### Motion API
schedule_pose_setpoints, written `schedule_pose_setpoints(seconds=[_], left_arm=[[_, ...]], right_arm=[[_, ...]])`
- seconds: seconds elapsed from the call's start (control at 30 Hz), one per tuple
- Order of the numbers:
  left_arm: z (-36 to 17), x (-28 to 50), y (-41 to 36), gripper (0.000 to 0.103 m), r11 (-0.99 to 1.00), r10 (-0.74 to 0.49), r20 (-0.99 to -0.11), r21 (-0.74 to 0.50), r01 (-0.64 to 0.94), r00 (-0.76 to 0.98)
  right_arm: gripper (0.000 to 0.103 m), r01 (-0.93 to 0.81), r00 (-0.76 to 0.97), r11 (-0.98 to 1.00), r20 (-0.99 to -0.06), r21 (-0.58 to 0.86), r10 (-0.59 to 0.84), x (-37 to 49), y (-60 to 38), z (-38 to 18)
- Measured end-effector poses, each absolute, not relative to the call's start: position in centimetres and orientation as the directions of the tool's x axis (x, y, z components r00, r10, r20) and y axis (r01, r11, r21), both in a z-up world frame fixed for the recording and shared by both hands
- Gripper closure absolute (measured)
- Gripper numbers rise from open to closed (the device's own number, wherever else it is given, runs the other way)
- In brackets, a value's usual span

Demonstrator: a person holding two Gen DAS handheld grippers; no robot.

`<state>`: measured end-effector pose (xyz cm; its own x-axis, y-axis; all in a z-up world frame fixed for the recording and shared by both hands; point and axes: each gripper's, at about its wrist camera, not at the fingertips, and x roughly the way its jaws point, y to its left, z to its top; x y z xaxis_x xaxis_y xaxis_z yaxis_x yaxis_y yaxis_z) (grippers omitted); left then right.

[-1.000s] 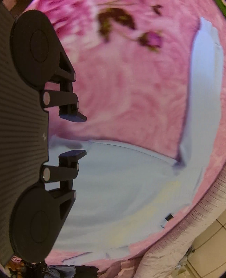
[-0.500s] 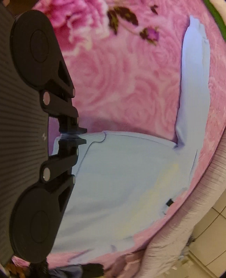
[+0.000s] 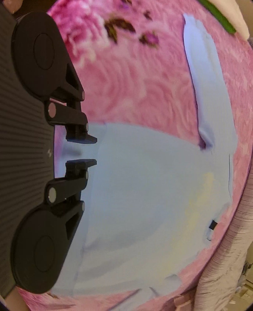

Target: Fold clothes

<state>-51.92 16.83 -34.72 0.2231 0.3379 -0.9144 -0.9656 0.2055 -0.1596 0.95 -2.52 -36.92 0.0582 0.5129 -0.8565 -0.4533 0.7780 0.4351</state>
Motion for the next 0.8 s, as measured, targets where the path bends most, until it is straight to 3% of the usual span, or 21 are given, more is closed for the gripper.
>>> schedule_pose_setpoints(seconds=[0.17, 0.4, 0.43, 0.47, 0.53, 0.67, 0.8], left_arm=[[-35.9, -48.4, 19.1, 0.092, 0.165, 0.315, -0.908, -0.233, -0.958, 0.275], [-36.5, -45.8, 19.4, 0.092, 0.157, 0.314, -0.919, -0.195, -0.968, 0.237], [-36.5, -45.6, 19.3, 0.092, 0.152, 0.312, -0.922, -0.191, -0.97, 0.231], [-36.5, -45.5, 19.2, 0.092, 0.15, 0.31, -0.923, -0.188, -0.971, 0.227], [-36.4, -45.4, 19.1, 0.092, 0.15, 0.308, -0.926, -0.18, -0.972, 0.219], [-36.2, -45.3, 18.8, 0.092, 0.16, 0.309, -0.927, -0.169, -0.973, 0.212], [-36.4, -45.4, 18.4, 0.092, 0.175, 0.289, -0.935, -0.157, -0.972, 0.203]], right_arm=[[0.065, -0.249, 0.172, 0.78, -0.766, 0.575, 0.62, 9.4, -2.3, -39.2], [0.065, -0.098, 0.264, 0.744, -0.704, 0.661, 0.66, 16.6, -0.3, -43.2], [0.072, -0.119, 0.253, 0.753, -0.714, 0.647, 0.653, 17.0, 0.5, -43.1], [0.098, -0.147, 0.244, 0.762, -0.724, 0.63, 0.645, 17.5, 1.2, -43.0], [0.098, -0.279, 0.24, 0.783, -0.75, 0.556, 0.617, 18.3, 2.6, -42.0], [0.099, -0.304, 0.349, 0.778, -0.695, 0.55, 0.628, 19.0, -0.1, -38.4], [0.097, -0.246, 0.333, 0.84, -0.771, 0.484, 0.543, 20.6, -3.1, -39.3]])
